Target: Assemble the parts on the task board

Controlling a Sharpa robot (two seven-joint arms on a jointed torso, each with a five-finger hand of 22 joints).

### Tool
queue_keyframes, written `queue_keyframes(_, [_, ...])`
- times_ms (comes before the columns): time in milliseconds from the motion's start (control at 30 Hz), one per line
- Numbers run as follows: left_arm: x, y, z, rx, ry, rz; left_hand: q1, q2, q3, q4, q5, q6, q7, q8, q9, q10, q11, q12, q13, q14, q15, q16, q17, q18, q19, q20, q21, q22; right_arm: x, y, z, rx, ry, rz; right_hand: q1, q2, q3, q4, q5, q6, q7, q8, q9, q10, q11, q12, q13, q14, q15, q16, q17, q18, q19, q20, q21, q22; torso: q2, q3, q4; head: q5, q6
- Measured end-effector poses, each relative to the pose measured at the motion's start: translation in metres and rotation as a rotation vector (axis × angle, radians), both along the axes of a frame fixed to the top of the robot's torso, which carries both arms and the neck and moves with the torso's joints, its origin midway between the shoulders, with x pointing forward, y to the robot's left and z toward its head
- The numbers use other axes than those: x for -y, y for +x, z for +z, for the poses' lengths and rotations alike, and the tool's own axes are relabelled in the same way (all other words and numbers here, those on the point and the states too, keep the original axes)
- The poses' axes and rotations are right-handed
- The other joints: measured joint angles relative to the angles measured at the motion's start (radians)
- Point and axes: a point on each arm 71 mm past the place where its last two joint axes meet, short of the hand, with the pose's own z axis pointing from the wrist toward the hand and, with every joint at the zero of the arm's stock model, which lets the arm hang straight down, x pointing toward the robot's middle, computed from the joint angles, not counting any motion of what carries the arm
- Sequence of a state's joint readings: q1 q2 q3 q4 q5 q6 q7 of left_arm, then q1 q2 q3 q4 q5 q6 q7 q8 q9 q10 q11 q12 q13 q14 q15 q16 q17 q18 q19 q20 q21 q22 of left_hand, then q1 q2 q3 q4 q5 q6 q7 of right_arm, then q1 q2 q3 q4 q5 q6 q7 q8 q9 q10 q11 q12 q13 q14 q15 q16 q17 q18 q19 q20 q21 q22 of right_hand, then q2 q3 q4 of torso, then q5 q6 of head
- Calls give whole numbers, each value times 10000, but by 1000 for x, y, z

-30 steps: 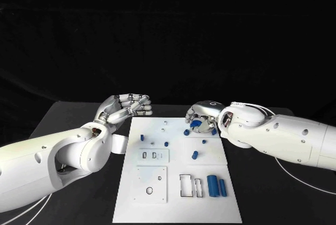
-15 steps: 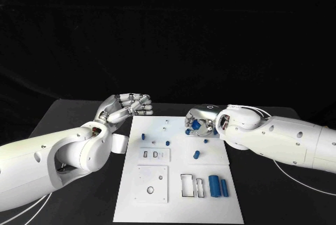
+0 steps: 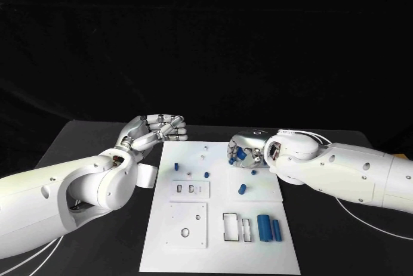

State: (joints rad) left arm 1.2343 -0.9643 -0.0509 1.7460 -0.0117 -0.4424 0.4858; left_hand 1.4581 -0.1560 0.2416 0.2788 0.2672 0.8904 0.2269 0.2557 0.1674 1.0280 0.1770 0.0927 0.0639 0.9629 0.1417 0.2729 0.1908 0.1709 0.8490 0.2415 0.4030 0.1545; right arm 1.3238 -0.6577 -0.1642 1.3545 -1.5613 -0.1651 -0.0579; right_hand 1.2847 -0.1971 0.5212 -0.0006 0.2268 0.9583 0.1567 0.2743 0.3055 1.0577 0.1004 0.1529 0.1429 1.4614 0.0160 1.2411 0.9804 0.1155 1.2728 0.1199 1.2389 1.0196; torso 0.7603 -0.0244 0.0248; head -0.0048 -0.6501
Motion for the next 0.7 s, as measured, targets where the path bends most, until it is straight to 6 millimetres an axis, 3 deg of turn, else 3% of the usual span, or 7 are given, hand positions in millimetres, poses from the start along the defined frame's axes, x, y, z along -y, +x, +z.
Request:
queue_keyframes(333, [0, 0, 0, -40, 4, -11, 0, 0, 0, 0, 0, 0, 0, 0, -9, 0, 0, -37, 0, 0, 0, 0, 0, -2, 0, 0, 0, -12, -2, -1, 1, 69, 62, 37, 40, 439, 520, 81, -236, 453, -197, 238, 219, 603, -218, 402, 123, 55, -88, 573, 615, -134, 569, -115, 809, 1226, 32, 3, -3, 16, -45])
queue_keyframes(400, [0, 0, 0, -49, 4, -14, -22, 22, 0, 0, 0, 0, 0, -12, -15, -33, 30, -63, 0, 0, 0, -24, -1, -1, 0, 0, 0, -26, -2, -1, 1, 99, 89, 32, 52, 481, 588, 73, -274, 530, -248, 329, 350, 710, -268, 468, 132, 51, -164, 714, 783, -315, 812, -146, 1082, 1658, 36, -3, 0, 8, -62])
queue_keyframes(700, [-1, 0, 0, -112, 16, -30, -54, 55, 0, 0, 0, 0, 0, -63, -27, -76, 73, -116, -1, -35, 35, -66, -1, -3, -37, 34, -39, -40, -3, -1, 5, 506, 425, -104, 51, 581, 861, -93, -417, 556, -276, 433, 351, 838, -325, 507, 140, 50, -163, 861, 913, -315, 886, -219, 1301, 2013, 49, -21, 20, -34, -78])
